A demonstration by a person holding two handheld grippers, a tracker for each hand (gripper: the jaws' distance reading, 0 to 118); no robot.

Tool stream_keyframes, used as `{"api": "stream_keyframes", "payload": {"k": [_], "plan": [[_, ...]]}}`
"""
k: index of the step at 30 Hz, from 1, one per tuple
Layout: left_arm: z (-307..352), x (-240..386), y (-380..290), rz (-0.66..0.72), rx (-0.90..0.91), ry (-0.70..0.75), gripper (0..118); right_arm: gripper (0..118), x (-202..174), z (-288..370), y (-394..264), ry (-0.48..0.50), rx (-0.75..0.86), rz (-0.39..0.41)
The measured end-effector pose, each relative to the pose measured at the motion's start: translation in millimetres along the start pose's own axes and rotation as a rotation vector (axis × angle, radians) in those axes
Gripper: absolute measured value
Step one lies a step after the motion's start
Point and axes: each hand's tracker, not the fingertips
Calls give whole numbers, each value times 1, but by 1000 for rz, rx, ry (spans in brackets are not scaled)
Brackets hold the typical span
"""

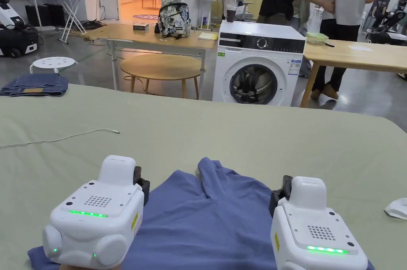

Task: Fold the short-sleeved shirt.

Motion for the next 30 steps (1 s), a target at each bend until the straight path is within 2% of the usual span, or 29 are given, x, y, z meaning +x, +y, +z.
{"api": "stream_keyframes", "payload": {"k": [6,11,17,19,20,23,24,25,30], "plan": [[-5,-38,-9,70,-162,0,0,0,-9,-5,-8,28,-26,36],[-12,-105,-32,171,-293,29,0,0,-15,-17,-21,44,-76,54],[-28,-170,-64,278,-534,41,0,0,-27,-24,-35,59,-134,63],[-33,-182,-69,266,-594,74,8,0,-29,-28,-40,62,-151,68],[-35,-186,-71,263,-600,87,8,0,-30,-30,-42,61,-163,70],[-48,-204,-77,308,-620,116,60,0,-37,-29,-44,65,-189,71],[-50,-208,-78,326,-635,110,69,0,-38,-30,-46,65,-195,72],[-54,-211,-79,343,-663,103,66,0,-37,-32,-47,66,-202,72],[-70,-216,-93,341,-757,163,70,0,-38,-37,-55,71,-227,79]]}}
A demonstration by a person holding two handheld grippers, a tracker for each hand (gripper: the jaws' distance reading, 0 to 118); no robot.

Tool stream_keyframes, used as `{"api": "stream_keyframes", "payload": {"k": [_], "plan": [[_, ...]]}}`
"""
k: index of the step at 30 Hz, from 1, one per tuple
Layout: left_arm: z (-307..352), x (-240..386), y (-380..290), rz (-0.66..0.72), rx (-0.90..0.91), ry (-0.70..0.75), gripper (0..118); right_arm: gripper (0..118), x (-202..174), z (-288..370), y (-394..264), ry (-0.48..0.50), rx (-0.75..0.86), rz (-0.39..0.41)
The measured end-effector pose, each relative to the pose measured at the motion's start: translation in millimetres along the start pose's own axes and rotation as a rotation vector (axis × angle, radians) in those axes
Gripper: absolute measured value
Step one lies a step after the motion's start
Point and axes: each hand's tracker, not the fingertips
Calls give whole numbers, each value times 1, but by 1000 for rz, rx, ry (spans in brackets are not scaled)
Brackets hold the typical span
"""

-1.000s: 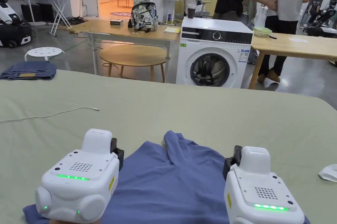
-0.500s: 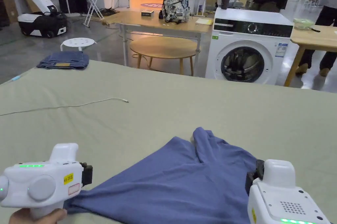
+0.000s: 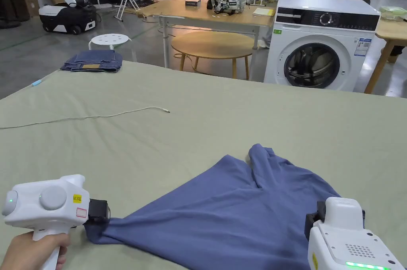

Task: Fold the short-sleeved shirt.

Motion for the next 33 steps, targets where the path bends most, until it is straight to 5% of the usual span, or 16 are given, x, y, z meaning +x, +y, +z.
{"api": "stream_keyframes", "payload": {"k": [8,10,12,25,30,32,33], "plan": [[-41,-3,2,-21,-66,118,59,0,-3,-3,-6,2,-31,5],[-32,12,-5,-41,-50,118,36,0,-3,-5,-7,1,-34,6],[-32,16,-4,-69,-40,100,0,0,-1,-9,-9,1,-42,4],[10,13,-22,8,64,-91,0,0,36,-57,15,30,-93,-27],[19,23,-25,-9,88,-94,0,0,62,-125,54,96,-253,-7],[17,27,-26,-13,80,-95,0,11,66,-154,68,99,-308,23],[17,29,-25,-16,81,-88,0,33,70,-171,74,120,-346,31]]}}
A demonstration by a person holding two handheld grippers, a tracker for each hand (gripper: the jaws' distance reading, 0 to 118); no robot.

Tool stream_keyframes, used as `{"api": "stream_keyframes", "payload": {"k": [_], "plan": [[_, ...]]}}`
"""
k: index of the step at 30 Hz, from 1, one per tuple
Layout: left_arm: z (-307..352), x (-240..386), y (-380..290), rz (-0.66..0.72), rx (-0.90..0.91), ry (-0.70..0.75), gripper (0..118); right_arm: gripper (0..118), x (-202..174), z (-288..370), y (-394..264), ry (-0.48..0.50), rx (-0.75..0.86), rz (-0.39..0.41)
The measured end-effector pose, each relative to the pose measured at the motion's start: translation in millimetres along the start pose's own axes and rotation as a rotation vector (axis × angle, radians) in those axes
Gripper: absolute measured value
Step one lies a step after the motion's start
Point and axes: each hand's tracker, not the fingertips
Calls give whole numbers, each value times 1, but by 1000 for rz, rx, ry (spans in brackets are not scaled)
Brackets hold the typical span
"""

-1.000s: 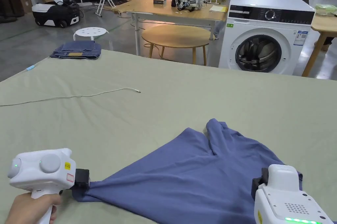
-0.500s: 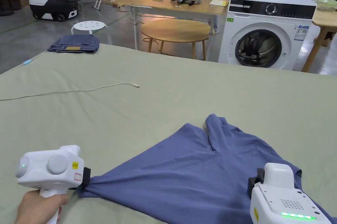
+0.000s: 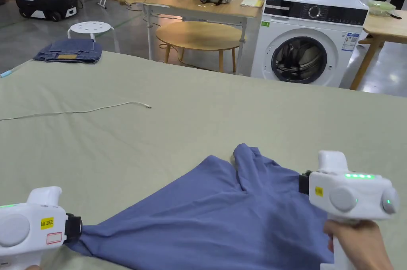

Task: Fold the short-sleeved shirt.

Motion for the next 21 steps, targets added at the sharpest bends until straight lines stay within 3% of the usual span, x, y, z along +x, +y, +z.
{"api": "stream_keyframes", "payload": {"k": [2,3,7,13,15,18,20,21], "plan": [[-1,3,-1,-8,-8,8,0,70,9,-27,18,-29,-56,48],[-1,3,-1,-4,-8,11,0,73,14,-42,27,-1,-94,69],[0,4,0,17,-6,18,0,73,20,-78,45,-5,-166,113],[0,-3,4,26,-1,33,0,73,20,-120,42,64,-315,133],[1,-4,3,32,-3,35,0,71,15,-126,35,88,-373,154],[0,-6,3,36,-6,43,0,68,13,-120,32,73,-343,125],[1,-2,2,31,-6,47,0,52,11,-115,31,77,-335,103],[1,-1,1,29,-7,52,0,29,9,-112,31,72,-328,111]]}}
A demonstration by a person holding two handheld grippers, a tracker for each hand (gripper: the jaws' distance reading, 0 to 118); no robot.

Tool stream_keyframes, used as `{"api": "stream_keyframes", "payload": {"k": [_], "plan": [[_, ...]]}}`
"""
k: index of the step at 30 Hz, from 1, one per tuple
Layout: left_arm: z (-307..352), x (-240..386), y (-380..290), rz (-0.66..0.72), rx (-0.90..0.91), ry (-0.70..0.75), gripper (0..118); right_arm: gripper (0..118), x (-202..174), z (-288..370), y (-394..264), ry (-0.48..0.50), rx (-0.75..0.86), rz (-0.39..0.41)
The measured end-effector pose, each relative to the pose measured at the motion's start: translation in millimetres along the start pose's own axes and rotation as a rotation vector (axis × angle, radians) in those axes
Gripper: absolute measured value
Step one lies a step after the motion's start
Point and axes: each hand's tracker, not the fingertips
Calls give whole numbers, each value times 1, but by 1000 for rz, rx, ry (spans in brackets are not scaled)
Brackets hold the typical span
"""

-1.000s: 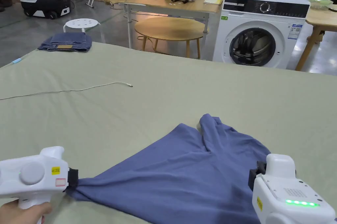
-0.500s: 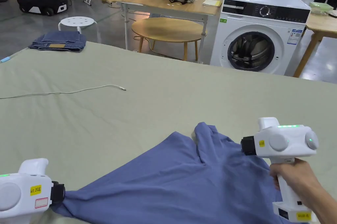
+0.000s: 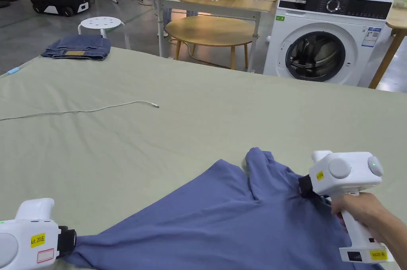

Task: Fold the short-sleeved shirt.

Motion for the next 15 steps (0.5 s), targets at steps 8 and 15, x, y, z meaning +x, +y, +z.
{"api": "stream_keyframes", "payload": {"k": [8,15], "plan": [[-1,5,0,-18,27,-27,0,2,-16,28,-26,-55,131,27],[25,2,21,-41,124,-62,0,2,-10,98,-35,-156,357,28]]}}
